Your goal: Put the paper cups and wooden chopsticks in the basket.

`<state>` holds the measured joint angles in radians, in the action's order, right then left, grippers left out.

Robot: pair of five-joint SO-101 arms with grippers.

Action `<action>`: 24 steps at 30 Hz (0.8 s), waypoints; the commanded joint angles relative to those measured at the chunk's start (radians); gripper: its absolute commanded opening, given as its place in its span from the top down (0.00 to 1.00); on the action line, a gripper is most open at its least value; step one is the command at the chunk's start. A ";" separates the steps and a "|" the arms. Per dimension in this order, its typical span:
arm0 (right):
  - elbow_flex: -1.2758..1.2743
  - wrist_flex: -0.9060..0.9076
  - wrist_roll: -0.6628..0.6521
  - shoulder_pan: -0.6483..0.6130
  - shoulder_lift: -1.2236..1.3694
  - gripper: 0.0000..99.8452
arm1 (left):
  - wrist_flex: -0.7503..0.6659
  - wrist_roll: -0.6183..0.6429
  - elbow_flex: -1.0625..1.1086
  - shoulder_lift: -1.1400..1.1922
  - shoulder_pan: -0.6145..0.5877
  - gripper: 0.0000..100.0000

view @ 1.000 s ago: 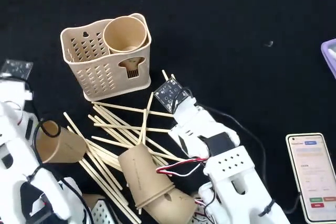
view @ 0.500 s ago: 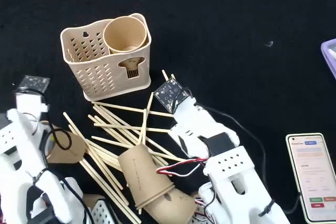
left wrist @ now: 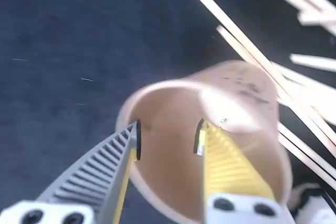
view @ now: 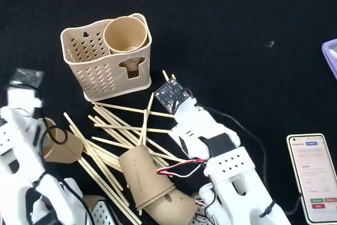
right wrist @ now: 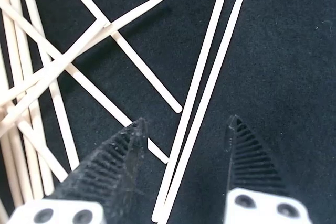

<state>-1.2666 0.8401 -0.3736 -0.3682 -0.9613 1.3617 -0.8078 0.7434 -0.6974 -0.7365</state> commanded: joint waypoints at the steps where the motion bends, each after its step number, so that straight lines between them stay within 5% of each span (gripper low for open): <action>1: 0.004 -0.020 0.011 0.026 -0.028 0.75 | 0.020 -0.002 -0.143 -0.063 -0.054 0.80; 13: 0.004 -0.020 0.011 0.026 -0.028 0.75 | -0.087 -0.046 0.058 -0.068 -0.113 0.80; 21: 0.004 -0.020 0.011 0.026 -0.028 0.75 | -0.084 -0.040 0.228 -0.077 -0.018 0.80; 24: 0.004 -0.020 0.011 0.026 -0.028 0.75 | -0.055 -0.021 0.240 -0.077 0.008 0.90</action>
<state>-1.2666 0.8401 -0.3736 -0.3682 -0.9613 1.2850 -0.8416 0.9782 -0.7541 -0.7718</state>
